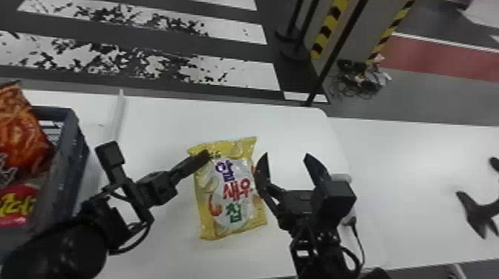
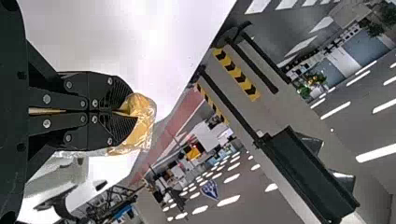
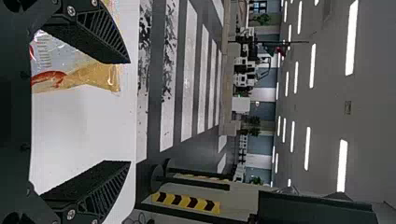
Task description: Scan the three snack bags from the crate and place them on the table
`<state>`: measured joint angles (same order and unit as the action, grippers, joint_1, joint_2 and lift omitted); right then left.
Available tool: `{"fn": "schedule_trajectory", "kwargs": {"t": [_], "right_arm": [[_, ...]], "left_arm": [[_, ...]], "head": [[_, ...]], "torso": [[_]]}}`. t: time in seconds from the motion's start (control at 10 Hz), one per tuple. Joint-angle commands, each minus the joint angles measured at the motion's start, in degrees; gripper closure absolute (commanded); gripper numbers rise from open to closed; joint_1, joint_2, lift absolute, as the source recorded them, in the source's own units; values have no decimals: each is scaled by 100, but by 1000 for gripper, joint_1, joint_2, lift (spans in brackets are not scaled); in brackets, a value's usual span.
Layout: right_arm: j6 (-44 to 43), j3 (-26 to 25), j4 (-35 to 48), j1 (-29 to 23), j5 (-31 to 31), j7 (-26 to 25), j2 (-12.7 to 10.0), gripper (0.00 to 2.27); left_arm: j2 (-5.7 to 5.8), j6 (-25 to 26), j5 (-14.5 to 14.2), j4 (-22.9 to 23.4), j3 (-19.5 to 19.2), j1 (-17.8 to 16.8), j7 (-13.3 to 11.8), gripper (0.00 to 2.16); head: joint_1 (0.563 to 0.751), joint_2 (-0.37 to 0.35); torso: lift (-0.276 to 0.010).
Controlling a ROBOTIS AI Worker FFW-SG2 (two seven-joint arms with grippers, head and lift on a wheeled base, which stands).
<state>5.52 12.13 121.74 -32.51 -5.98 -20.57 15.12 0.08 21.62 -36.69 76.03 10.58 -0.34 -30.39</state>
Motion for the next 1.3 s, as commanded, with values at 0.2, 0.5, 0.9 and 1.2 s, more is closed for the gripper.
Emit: {"fn": "schedule_trajectory", "kwargs": {"t": [0.2,0.5,0.9,1.2], "right_arm": [[6,79,-72,51,-26,1,8,124],[6,149,-115,78,-9,9,8,124],[-11,114,-107,-28,9,9,61,124],[6,123,-89,-89,18,18,96,120]], "left_arm": [[-23,-355,189,-915,445,-546,-10,1757],[-23,-320,822,-924,788,-687,69,-1],[-23,-408,1305,-177,674,-335,781,29],[-23,-479,2210,825,656,166,1405,29]], "head": [[695,-271],[695,-287],[695,-291],[695,-270]], "torso": [[-62],[-62],[-62],[-62]]}}
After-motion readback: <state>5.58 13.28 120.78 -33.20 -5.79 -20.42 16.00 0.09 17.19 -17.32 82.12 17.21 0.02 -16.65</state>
